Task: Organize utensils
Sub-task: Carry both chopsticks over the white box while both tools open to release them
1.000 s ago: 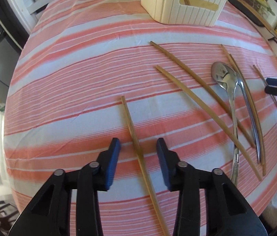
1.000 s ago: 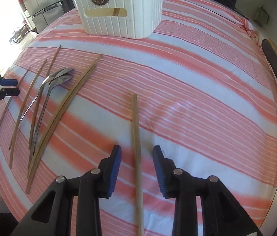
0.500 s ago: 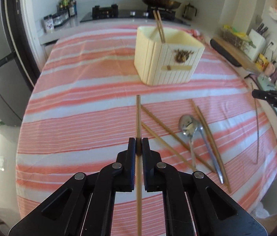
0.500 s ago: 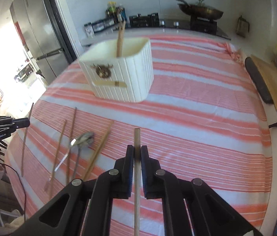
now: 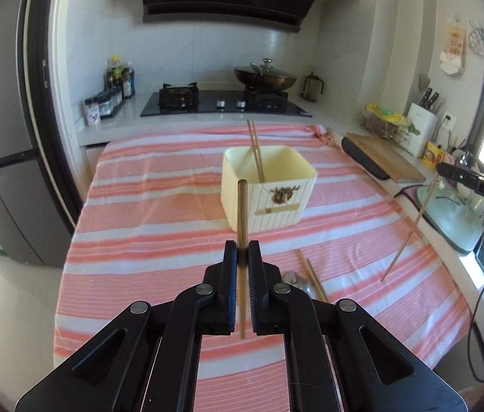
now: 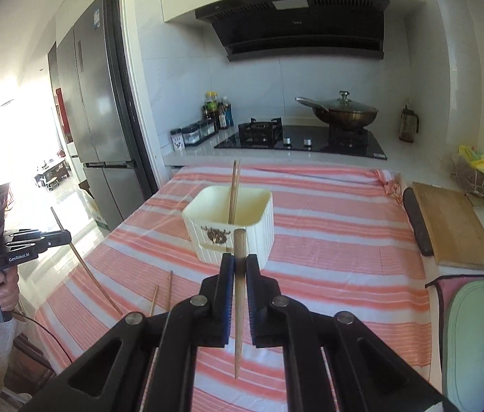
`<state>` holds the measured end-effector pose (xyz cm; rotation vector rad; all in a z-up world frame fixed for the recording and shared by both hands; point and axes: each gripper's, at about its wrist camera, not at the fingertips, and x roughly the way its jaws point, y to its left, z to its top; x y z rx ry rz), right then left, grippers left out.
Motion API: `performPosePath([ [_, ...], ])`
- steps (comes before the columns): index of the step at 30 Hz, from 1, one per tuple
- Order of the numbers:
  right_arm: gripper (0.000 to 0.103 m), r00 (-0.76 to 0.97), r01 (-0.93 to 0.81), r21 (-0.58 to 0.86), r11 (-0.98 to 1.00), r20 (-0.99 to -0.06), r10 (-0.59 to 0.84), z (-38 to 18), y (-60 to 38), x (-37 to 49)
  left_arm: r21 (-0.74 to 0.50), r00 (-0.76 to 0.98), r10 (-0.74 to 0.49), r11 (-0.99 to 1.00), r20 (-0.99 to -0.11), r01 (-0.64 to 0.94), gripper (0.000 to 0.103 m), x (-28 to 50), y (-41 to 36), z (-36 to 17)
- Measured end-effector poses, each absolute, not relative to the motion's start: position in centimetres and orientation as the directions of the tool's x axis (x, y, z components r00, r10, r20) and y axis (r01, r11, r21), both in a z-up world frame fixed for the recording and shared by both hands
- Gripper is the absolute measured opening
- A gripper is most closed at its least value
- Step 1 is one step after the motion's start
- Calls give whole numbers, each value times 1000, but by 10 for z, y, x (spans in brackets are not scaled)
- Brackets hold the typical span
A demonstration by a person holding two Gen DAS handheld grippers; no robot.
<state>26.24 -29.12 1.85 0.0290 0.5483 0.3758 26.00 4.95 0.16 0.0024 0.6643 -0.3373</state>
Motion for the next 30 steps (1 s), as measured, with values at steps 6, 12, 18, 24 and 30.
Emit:
performPosePath([
  [6, 7, 837, -346, 79, 935, -424, 345, 69, -279, 298, -116, 794, -321, 945, -516, 307, 4, 295, 45, 64],
  [12, 7, 887, -340, 31, 940, -320, 332, 115, -257, 344, -97, 865, -306, 951, -397, 292, 4, 341, 23, 109],
  [18, 7, 909, -329, 48, 943, -255, 330, 109, -240, 390, -115, 859, -287, 958, -424, 263, 4, 400, -1, 86],
  [24, 7, 849, -345, 54, 937, -407, 336, 52, -217, 443, -129, 774, -280, 959, -567, 253, 4, 450, -20, 34],
  [30, 7, 722, -350, 119, 929, -598, 348, 0, -206, 489, -137, 690, -273, 959, -671, 247, 4, 476, -29, -7],
])
